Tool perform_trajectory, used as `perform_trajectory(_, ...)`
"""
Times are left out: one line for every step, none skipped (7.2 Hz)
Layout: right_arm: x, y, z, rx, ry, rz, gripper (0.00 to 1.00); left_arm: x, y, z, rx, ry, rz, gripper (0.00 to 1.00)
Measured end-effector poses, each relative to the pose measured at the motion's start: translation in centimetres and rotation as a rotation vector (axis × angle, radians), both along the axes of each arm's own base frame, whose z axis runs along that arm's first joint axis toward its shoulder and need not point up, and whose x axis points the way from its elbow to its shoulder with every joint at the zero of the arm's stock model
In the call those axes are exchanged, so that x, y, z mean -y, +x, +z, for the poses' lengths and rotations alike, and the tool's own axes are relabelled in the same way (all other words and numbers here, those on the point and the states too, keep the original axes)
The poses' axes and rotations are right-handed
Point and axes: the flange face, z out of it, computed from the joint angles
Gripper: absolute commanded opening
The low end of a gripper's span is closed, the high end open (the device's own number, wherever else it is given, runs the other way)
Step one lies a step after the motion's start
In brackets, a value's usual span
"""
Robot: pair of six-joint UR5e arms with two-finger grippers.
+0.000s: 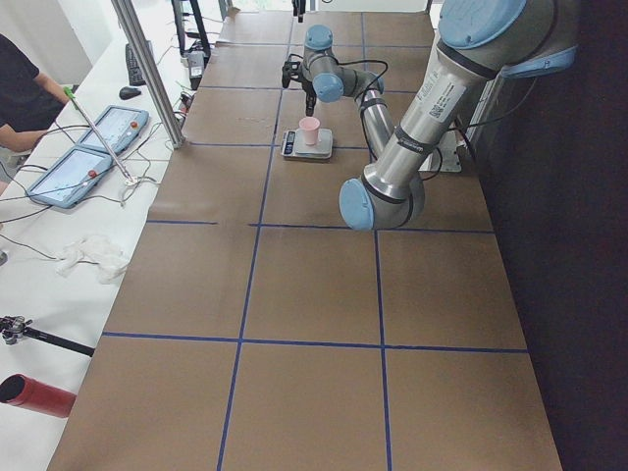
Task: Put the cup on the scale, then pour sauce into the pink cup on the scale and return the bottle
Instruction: 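Release and raise the left gripper while the right gripper approaches the bottle, then lower the right gripper beside the glass sauce bottle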
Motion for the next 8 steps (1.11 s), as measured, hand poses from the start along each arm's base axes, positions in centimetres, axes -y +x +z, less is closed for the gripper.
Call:
perform_trajectory(-2.7, -2.3, -2.2, 0.050, -0.003, 0.047, 1.00, 0.2, -0.5, -0.1, -0.005, -0.003, -0.010, 0.58)
perform_trajectory(-5.8, -4.9, -3.9, 0.084, 0.003, 0.101, 1.00, 0.3, -1.0, -0.1, -0.008, -0.007, -0.020, 0.58)
perform_trajectory(-9.2, -7.0, -5.4, 0.099, 0.020, 0.143, 1.00, 0.5, -1.4, -0.1, -0.011, -0.012, -0.029, 0.59)
perform_trajectory(-12.2, -8.3, -6.5, 0.101, 0.028, 0.169, 1.00, 0.5, -1.6, -0.1, -0.014, -0.019, -0.036, 0.61)
perform_trajectory(-14.4, -10.3, -7.4, 0.093, 0.028, 0.208, 1.00, 0.4, -2.0, -0.3, -0.021, -0.020, -0.040, 0.61)
perform_trajectory(-16.4, -13.4, -7.8, 0.068, 0.054, 0.258, 1.00, 0.2, -2.6, -0.3, -0.027, -0.017, -0.045, 0.61)
perform_trajectory(-18.3, -16.3, -7.8, 0.034, 0.108, 0.309, 1.00, 0.2, -3.4, 0.3, -0.026, -0.016, -0.052, 0.61)
perform_trajectory(-20.1, -18.6, -7.2, 0.002, 0.161, 0.373, 1.00, 0.5, -4.1, 0.8, -0.022, -0.015, -0.063, 0.61)
